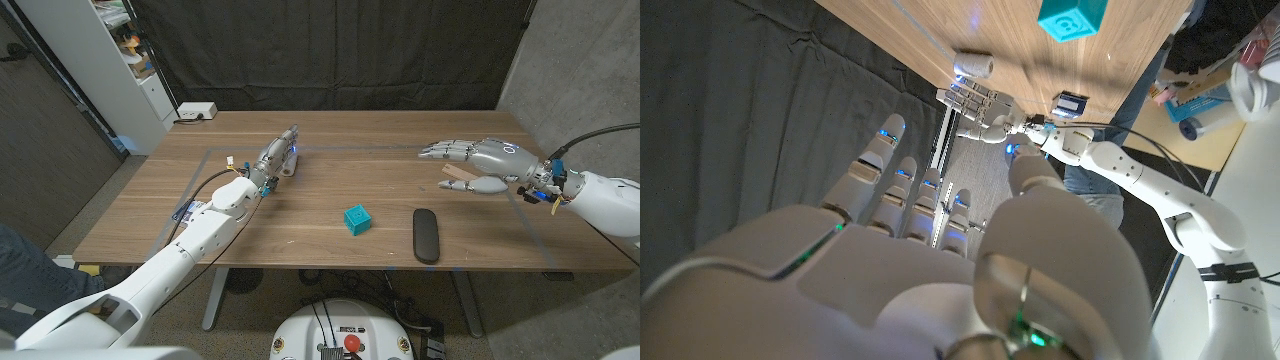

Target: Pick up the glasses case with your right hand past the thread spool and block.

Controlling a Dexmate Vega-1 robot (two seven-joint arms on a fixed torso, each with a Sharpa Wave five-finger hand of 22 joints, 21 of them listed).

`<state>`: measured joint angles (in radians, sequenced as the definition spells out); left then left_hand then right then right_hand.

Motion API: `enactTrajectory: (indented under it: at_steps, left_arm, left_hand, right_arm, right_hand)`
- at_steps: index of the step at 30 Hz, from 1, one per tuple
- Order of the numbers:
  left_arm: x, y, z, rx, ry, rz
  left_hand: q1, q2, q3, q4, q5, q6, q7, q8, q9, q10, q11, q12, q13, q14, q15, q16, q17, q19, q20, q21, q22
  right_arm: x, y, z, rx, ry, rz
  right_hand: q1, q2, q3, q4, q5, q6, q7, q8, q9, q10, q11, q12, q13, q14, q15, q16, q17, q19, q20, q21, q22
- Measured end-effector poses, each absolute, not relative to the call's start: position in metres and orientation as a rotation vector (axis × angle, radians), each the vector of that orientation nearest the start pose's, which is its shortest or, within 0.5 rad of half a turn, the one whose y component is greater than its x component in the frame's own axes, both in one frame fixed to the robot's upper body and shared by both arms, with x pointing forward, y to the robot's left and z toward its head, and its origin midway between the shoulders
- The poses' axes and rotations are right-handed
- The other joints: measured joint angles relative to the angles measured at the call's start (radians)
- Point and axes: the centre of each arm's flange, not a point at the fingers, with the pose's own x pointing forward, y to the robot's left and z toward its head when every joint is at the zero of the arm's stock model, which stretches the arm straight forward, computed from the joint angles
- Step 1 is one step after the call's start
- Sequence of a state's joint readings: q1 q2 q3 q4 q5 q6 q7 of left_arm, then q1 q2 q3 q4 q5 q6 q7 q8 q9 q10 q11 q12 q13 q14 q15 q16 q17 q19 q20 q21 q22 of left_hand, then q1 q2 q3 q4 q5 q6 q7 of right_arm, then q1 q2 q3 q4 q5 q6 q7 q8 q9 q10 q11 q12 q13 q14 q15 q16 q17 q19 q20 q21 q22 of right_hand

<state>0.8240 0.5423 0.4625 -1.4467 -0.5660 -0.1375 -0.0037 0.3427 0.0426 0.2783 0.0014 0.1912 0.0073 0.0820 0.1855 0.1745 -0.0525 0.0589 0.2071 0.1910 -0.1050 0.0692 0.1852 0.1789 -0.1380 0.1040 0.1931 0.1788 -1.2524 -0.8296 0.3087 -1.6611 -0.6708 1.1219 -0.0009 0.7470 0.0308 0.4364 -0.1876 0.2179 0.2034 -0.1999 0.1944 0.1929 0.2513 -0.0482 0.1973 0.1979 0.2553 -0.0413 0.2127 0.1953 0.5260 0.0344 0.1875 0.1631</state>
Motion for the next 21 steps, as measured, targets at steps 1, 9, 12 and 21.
enactTrajectory:
  at_steps: [1, 9, 12, 21]
  left_arm:
    - [0.6432, 0.228, -0.0196, 0.105, -0.53, -0.318]
    - [0.6433, 0.2268, -0.0194, 0.105, -0.531, -0.321]
    - [0.6432, 0.2268, -0.0187, 0.105, -0.532, -0.322]
    - [0.6426, 0.2268, -0.017, 0.108, -0.535, -0.325]
  left_hand:
    - [0.0, 0.0, 0.0, 0.0, 0.0, 0.0, 0.0, 0.0, 0.0, 0.0, 0.0, 0.0, 0.0, 0.0, 0.0, 0.0, 0.0, 0.0, 0.0, 0.0, 0.0]
    - [0.0, 0.0, 0.0, 0.0, 0.0, 0.0, 0.0, 0.0, 0.0, 0.0, 0.0, 0.0, 0.0, 0.0, 0.0, 0.0, 0.0, 0.0, 0.0, 0.0, 0.0]
    - [0.0, 0.0, 0.0, 0.0, 0.0, 0.0, 0.0, 0.0, 0.0, 0.0, 0.0, 0.0, 0.0, 0.0, 0.0, 0.0, 0.0, 0.0, 0.0, 0.0, 0.0]
    - [-0.004, 0.004, -0.004, -0.004, 0.0, 0.0, 0.0, 0.0, 0.0, 0.0, 0.0, 0.0, 0.0, 0.0, 0.0, 0.0, 0.0, -0.006, 0.005, 0.0, 0.0]
  right_arm:
    - [0.4326, -0.3632, 0.0077, -1.654, -1.247, 0.309]
    - [0.4312, -0.3621, 0.0063, -1.739, -1.235, 0.314]
    - [0.4308, -0.3619, 0.006, -1.766, -1.233, 0.315]
    - [0.4311, -0.3606, 0.0061, -1.82, -1.227, 0.318]
  right_hand:
    - [0.0, 0.0, 0.005, -0.001, -0.002, 0.0, 0.0, 0.0, 0.0, 0.0, 0.0, 0.0, 0.0, 0.0, 0.0, 0.0, 0.0, 0.0, 0.0, 0.0, 0.0]
    - [0.031, -0.008, 0.018, 0.002, -0.011, -0.005, 0.005, 0.0, 0.0, -0.02, 0.009, -0.006, 0.0, -0.014, 0.015, -0.005, 0.0, -0.004, 0.003, 0.0, 0.0]
    - [0.032, -0.009, 0.022, 0.006, -0.011, -0.011, 0.0, 0.0, 0.0, -0.025, 0.014, -0.006, 0.0, -0.014, 0.022, -0.006, 0.0, -0.004, 0.003, 0.0, 0.0]
    - [0.046, -0.012, 0.03, 0.006, -0.015, -0.011, 0.0, 0.0, 0.0, -0.04, 0.018, -0.006, 0.0, -0.02, 0.027, -0.01, 0.001, 0.0, 0.007, 0.0, 0.0]
